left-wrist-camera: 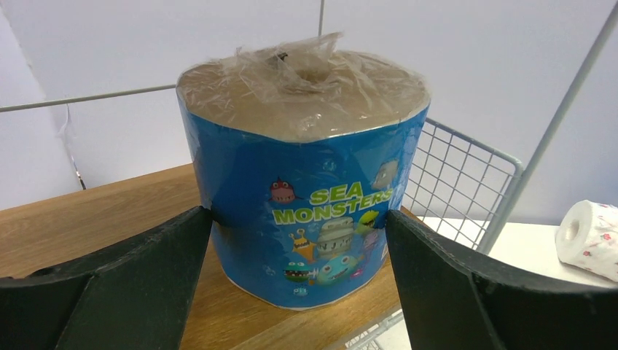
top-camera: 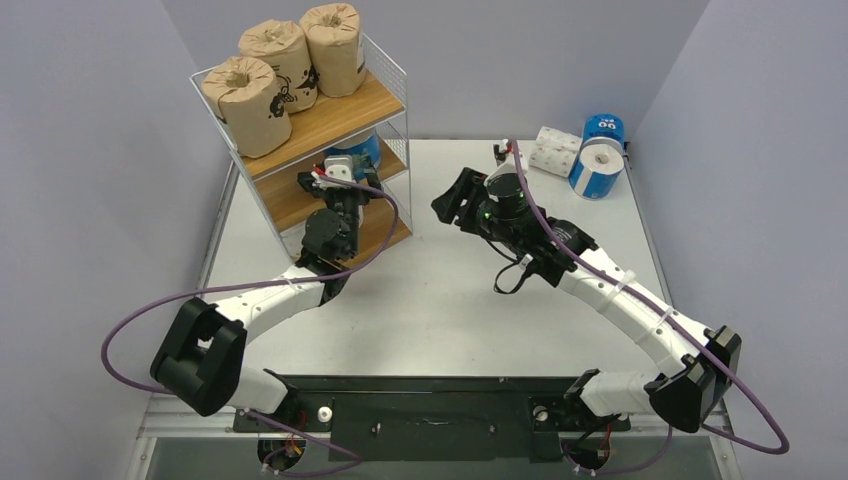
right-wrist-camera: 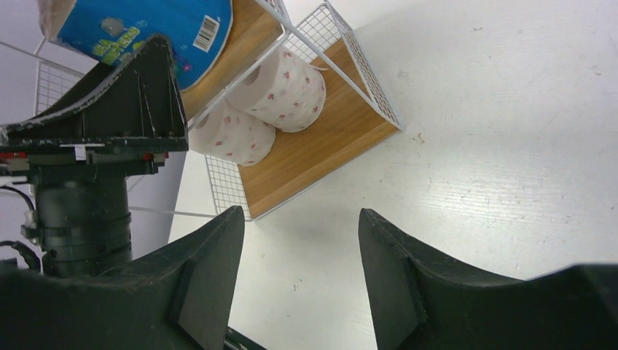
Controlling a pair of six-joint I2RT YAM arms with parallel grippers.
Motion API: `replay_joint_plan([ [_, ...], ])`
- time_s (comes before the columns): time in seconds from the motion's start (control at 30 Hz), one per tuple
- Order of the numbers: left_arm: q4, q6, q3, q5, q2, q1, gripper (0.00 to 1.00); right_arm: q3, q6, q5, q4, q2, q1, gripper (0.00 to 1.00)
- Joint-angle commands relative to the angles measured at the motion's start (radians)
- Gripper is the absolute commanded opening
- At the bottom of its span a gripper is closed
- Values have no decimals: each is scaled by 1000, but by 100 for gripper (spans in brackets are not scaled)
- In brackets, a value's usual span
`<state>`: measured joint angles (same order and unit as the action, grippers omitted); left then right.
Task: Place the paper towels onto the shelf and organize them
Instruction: Place the paper towel on the shelf.
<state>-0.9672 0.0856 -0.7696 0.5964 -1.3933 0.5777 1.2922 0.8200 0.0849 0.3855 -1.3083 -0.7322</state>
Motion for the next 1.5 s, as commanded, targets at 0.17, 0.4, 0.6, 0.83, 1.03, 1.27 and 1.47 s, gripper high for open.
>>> replay_joint_plan([
  [0.17, 2, -2, -78, -4, -66, -32, 88, -155, -26, 47, -101, 127, 6, 54],
  [0.4, 3, -4, -98, -13, -95, -44, 88, -255, -65, 102, -99, 205, 9, 52],
  [0.6, 14, -18, -114, -23, -109, -45, 88, -306, -80, 130, -98, 249, 10, 51],
  [0.83, 37, -41, -82, -60, -27, -43, 91, -321, -98, 140, -85, 282, 23, 51],
  [1.03, 138, -68, -51, -93, 114, -29, 97, -314, -114, 137, -70, 304, 51, 52],
  [1.27, 444, -190, -1, -126, 301, 4, 97, -328, -113, 137, -49, 343, 89, 54],
  [1.47, 603, -215, 83, -91, 464, 137, 96, -326, -118, 145, -19, 362, 101, 55],
])
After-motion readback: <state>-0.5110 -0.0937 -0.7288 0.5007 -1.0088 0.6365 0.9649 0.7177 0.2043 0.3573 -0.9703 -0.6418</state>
